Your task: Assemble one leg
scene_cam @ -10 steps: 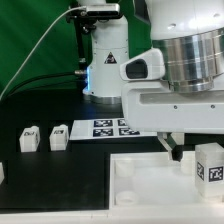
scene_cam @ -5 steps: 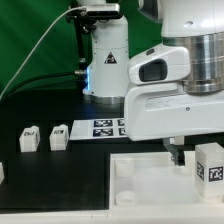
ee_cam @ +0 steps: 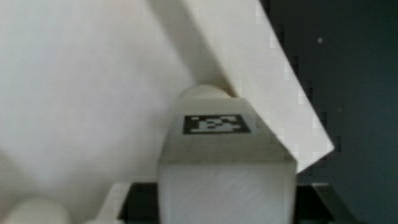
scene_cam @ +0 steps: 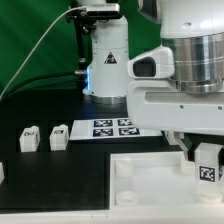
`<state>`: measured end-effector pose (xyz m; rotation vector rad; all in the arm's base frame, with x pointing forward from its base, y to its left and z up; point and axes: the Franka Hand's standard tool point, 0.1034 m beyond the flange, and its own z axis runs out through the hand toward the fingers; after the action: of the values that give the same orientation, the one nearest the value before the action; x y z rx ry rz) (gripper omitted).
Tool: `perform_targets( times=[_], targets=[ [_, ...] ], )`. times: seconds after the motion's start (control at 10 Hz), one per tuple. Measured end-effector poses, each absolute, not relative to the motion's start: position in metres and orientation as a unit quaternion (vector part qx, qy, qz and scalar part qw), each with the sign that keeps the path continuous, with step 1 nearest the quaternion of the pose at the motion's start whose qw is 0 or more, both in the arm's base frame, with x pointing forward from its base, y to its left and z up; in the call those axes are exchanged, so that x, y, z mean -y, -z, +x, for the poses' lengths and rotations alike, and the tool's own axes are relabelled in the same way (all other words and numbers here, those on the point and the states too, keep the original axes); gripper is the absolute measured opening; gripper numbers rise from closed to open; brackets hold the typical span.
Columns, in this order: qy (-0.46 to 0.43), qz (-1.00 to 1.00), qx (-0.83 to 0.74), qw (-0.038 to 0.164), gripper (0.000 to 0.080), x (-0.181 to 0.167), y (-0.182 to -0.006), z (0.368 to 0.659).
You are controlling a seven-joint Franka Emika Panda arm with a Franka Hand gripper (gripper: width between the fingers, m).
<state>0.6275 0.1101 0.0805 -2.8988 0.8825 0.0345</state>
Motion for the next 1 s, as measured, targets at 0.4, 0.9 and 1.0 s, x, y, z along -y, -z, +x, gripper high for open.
perform_targets(
  times=[0.4,0.9,1.0],
  targets=[
    [-0.032,-0.749,-0.660,0.050,0.0291,-0.1111,-0.0789,0.6272],
    [-0.033,-0.681,-0.728,0.072,0.0362,-0.1107,-0.0770,0.6242],
    [-0.030,-0.714,-0.695,0.073,0.0570,-0.1138,-0.0777,0.6242]
  ],
)
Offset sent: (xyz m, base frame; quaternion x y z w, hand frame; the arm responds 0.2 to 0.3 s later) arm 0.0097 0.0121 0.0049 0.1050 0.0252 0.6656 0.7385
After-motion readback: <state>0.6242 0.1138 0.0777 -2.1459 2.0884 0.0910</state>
